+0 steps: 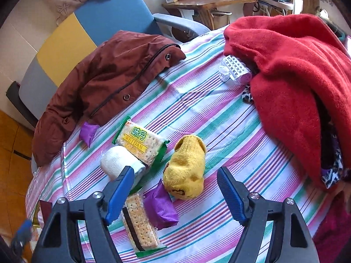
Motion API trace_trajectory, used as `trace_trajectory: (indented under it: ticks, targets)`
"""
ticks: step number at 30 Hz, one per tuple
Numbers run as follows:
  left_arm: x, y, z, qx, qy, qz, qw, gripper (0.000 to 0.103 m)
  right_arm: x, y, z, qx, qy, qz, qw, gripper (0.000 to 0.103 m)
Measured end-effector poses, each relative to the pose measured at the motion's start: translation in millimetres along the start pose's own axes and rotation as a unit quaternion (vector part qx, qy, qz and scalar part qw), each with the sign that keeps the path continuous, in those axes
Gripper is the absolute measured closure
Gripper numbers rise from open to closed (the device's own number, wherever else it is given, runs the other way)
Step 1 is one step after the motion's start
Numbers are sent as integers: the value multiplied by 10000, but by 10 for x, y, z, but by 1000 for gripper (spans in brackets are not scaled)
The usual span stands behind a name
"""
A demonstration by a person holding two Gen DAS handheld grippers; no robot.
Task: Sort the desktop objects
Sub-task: 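Grasp the purple pouch with the left tool while the right tool grasps the yellow sock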
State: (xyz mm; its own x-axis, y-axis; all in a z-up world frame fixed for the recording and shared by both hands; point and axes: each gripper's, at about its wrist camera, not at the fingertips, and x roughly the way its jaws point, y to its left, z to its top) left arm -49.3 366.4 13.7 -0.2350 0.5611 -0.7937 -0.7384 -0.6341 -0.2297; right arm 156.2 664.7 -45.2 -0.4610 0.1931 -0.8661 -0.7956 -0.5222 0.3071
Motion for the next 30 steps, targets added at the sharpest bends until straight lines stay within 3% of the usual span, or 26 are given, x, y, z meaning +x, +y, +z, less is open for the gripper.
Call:
trace_trajectory:
  ticks: [8,12,19,30]
  targets:
    - [766,-194,568,638,86,288,9975,35,121,-69,-23,164,207,21,9996,24]
    - [1175,-274,785,1150,136,408,9924,35,112,-102,-25,209,185,63,9996,23]
    - [1828,-342,1011,1804,452,244,9822,34,147,-61,-49,185,239,93,9995,22]
    - [2370,-308,1169,1951,820,47,9773,34,213,16,-94,71,292,0,9995,20]
